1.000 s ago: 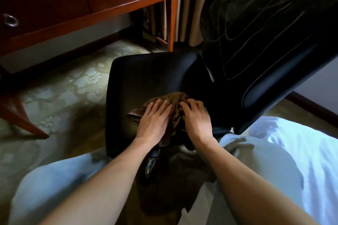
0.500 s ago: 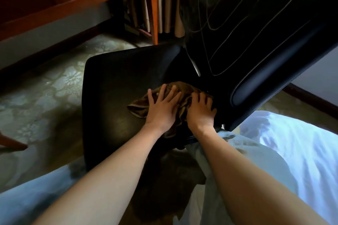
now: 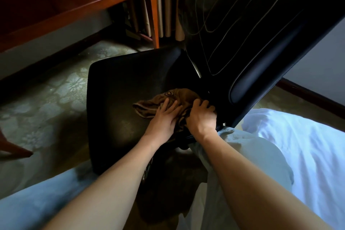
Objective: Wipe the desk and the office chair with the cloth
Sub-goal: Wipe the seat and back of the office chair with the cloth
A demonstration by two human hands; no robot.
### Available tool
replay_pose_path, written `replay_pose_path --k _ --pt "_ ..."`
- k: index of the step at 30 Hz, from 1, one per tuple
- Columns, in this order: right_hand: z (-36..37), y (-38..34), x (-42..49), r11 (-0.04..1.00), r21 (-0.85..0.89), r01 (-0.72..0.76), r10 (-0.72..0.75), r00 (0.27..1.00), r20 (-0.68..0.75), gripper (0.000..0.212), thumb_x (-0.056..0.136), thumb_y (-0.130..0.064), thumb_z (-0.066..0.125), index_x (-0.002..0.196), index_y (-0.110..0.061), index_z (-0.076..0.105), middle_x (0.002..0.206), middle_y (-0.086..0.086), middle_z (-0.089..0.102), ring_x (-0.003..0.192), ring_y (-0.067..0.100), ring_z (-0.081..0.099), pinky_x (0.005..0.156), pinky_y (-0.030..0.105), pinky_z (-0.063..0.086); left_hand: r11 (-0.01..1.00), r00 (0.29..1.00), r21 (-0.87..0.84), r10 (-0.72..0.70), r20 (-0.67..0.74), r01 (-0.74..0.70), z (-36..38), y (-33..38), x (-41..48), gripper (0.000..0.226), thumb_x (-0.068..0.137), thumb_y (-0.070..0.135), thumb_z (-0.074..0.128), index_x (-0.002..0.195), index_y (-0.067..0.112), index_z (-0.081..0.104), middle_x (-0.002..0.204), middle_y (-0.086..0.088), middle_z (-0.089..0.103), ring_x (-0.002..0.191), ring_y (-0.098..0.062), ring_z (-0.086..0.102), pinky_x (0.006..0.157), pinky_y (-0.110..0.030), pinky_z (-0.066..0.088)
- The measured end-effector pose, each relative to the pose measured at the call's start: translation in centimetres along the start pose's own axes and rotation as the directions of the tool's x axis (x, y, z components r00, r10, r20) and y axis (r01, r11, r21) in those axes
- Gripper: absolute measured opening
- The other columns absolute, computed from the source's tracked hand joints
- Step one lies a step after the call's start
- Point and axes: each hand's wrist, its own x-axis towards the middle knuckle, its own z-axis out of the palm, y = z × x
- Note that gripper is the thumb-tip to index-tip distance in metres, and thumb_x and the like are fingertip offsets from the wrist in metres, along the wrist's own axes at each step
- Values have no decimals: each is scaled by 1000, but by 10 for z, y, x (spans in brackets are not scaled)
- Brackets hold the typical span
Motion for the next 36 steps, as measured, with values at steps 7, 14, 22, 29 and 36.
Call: replay_pose_path --k 7,14,22,29,36 --pt "-4 -8 -30 993 56 102 -104 994 34 48 90 -36 57 126 -8 41 124 17 50 106 37 54 79 43 57 999 994 -41 -14 -110 10 1 2 -32 47 102 13 48 149 21 47 160 8 35 153 -15 13 117 -23 12" --pt "9 -25 -68 967 91 240 -231 968 -103 45 59 -27 79 95 -5 60 86 15 63 73 34 61 44 34 48 989 972 140 78 -221 -47 2 -23 -77 44 96 14 60 140 12 57 145 -2 54 145 -21 35 119 -27 24" --pt "10 -55 -85 884 134 449 -428 890 -160 35 76 -31 63 103 -10 54 99 10 59 90 33 59 59 38 50 966 954 255 102 -282 -27 -22 -49 -127 47 93 19 65 139 13 58 145 -4 56 141 -23 43 119 -33 28" --pt "15 -87 -94 819 130 560 -513 814 -272 28 76 -31 59 97 -13 54 95 8 58 88 31 56 68 41 53 960 944 275 35 -327 60 -39 -81 -155 47 91 23 70 137 14 60 144 -5 57 138 -24 48 118 -34 28" --pt "11 -131 -102 730 76 679 -634 715 -294 30 79 -29 64 105 -14 58 105 10 59 92 31 55 75 42 52 947 887 177 -169 -429 267 -56 -102 -190 45 87 19 76 131 11 66 136 -7 63 130 -26 57 111 -39 40"
